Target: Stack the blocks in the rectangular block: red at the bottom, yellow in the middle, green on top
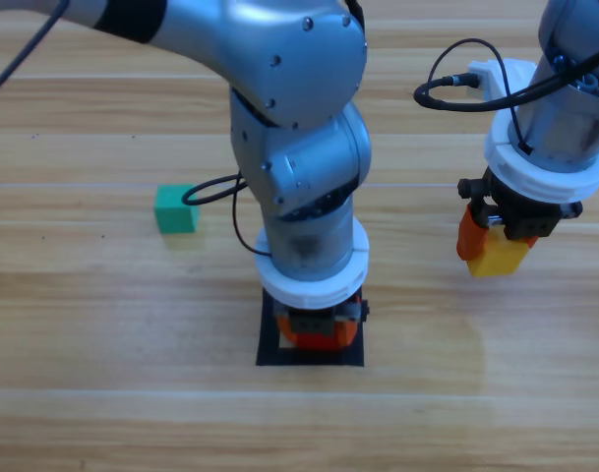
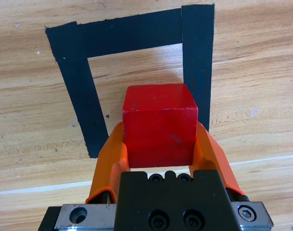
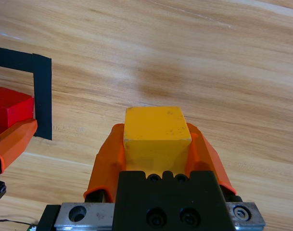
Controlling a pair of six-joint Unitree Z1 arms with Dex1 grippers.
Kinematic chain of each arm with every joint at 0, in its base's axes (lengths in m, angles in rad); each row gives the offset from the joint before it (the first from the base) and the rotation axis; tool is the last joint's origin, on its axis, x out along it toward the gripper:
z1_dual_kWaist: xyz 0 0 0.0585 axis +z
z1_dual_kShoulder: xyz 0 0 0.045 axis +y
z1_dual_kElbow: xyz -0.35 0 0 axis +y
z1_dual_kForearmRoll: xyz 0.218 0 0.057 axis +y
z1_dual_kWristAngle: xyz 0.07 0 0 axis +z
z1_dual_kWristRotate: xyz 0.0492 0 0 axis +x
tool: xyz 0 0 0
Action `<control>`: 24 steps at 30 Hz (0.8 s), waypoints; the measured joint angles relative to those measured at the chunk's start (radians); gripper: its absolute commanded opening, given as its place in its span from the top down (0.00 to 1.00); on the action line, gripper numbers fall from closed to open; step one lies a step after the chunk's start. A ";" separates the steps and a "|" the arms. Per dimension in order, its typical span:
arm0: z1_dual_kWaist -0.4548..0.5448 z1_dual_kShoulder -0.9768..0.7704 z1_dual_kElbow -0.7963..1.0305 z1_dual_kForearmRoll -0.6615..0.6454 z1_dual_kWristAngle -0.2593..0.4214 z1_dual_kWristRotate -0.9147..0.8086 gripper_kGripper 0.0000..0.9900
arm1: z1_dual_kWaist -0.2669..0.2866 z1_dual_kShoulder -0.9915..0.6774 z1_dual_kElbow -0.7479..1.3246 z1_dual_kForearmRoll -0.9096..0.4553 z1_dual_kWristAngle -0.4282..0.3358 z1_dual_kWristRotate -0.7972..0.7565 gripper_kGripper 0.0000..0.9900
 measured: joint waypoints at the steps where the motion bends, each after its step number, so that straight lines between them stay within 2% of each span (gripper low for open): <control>1: 0.000 0.000 -0.002 0.000 0.000 -0.001 0.99 | 0.000 0.000 0.000 0.000 0.000 0.000 1.00; 24: 0.002 0.001 0.002 0.007 0.017 -0.028 0.98 | 0.000 0.000 0.000 -0.002 0.000 0.000 1.00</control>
